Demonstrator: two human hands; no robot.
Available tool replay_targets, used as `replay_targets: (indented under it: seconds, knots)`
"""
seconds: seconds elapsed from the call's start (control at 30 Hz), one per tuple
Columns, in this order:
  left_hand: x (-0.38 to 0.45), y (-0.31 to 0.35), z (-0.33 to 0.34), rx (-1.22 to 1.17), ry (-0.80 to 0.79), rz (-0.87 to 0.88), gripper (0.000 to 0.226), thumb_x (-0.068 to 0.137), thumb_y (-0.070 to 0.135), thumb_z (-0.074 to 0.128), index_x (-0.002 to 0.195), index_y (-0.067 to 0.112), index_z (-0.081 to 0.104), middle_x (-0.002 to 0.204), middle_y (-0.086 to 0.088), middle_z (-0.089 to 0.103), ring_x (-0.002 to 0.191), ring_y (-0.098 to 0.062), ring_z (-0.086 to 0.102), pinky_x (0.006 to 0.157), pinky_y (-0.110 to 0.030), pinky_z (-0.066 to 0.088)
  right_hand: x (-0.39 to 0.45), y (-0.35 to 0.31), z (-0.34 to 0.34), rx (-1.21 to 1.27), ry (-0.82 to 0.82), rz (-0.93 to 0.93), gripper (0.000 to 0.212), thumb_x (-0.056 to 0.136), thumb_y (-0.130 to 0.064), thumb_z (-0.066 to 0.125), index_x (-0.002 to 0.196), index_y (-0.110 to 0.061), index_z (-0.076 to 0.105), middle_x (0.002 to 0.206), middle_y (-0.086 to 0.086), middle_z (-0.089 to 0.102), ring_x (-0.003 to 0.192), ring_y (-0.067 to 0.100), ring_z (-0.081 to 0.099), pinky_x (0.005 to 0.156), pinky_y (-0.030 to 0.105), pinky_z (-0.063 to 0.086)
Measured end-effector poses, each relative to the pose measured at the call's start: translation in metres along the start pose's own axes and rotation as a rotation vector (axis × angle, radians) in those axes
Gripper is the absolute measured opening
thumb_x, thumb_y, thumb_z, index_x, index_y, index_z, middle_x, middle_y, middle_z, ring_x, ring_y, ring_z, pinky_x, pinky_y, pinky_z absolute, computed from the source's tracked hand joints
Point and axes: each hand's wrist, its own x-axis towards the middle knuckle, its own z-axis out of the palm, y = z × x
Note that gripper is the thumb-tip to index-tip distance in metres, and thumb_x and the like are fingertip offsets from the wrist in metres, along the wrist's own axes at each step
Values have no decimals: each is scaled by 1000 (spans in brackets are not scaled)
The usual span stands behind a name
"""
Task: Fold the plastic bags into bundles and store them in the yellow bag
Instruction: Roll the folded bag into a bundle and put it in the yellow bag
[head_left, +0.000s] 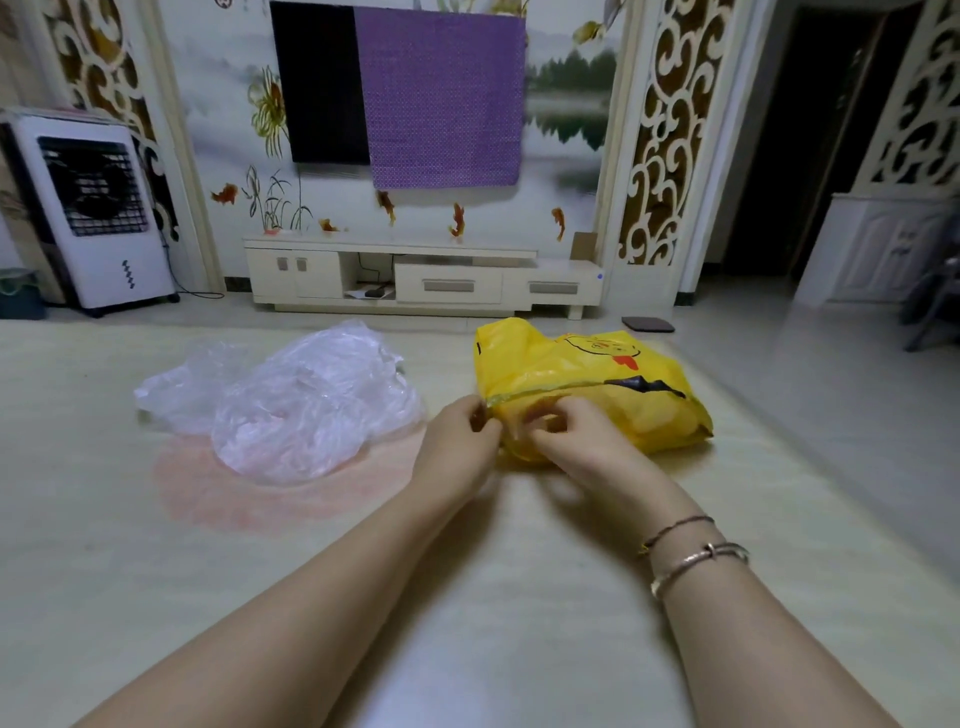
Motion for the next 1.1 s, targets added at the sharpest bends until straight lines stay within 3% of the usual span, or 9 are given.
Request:
replay_targets:
  seconds: [0.1, 0.23, 0.37, 0.43, 0.57, 0.63, 0.8, 0.97, 1.1]
  knots:
    - [-3, -4, 1, -8, -32, 64, 11, 83, 11, 52, 74, 10, 59, 78, -11, 65, 85, -32, 65, 72, -46, 51, 6, 0, 11, -229, -123, 5, 31, 89, -11, 44, 113, -11, 64, 113, 11, 66, 103, 29, 60, 87, 36, 50]
    - [-3, -9, -2, -31, -65, 89, 33, 71, 27, 49, 84, 0, 62, 85, -18, 67, 84, -34, 64, 67, -44, 49, 12, -4, 18, -543, -230, 90, 34, 98, -14, 33, 119, -5, 58, 131, 17, 55, 122, 31, 47, 99, 33, 32]
    - [-2, -11, -2, -65, -51, 23, 12, 85, 11, 55, 79, 6, 64, 86, -15, 70, 87, -31, 67, 62, -33, 46, 4, -7, 12, -580, -169, 61, 27, 95, -15, 35, 113, -11, 55, 132, 16, 49, 127, 34, 38, 109, 39, 24]
    - [-3, -9, -1, -80, -45, 18, 12, 86, 11, 57, 77, 11, 64, 84, -13, 71, 87, -30, 67, 58, -29, 43, 1, -5, 9, -542, -177, 60, 19, 94, -14, 38, 107, -11, 52, 130, 15, 50, 123, 36, 42, 107, 43, 33]
    - [-4, -4, -6, -107, -125, -24, 14, 87, 9, 64, 74, 14, 60, 76, -7, 64, 70, -20, 62, 51, -23, 44, -7, -9, 1, -415, -220, 9, 40, 89, -14, 43, 125, -25, 57, 130, 7, 55, 118, 31, 50, 100, 44, 44]
    - [-7, -5, -17, -106, -154, -27, 13, 85, 3, 64, 78, 14, 62, 75, -3, 63, 65, -12, 58, 58, -18, 49, -10, -15, -6, -352, -159, 27, 48, 83, -8, 41, 125, -24, 58, 127, 4, 58, 117, 29, 52, 99, 42, 46]
    - [-18, -27, -70, 160, 34, 45, 22, 83, 5, 55, 97, 19, 64, 105, 4, 61, 97, -16, 56, 72, -22, 42, -20, -34, -7, -446, 69, 5, 32, 72, -6, 39, 78, -16, 69, 88, 6, 69, 82, 31, 62, 73, 43, 56]
    - [-18, -58, -119, 504, 184, -36, 31, 89, 19, 56, 120, 20, 55, 132, -4, 45, 122, -31, 34, 90, -32, 32, -31, -54, 20, -446, 72, -74, 28, 77, -10, 41, 74, -18, 67, 82, 4, 69, 80, 30, 63, 69, 40, 56]
    - [-19, -82, -136, 629, 195, -65, 40, 90, 22, 52, 131, 22, 53, 136, -8, 53, 124, -35, 44, 102, -37, 36, -40, -61, 41, -339, 44, -155, 29, 80, -10, 41, 71, -23, 66, 81, -4, 69, 73, 21, 63, 66, 35, 54]
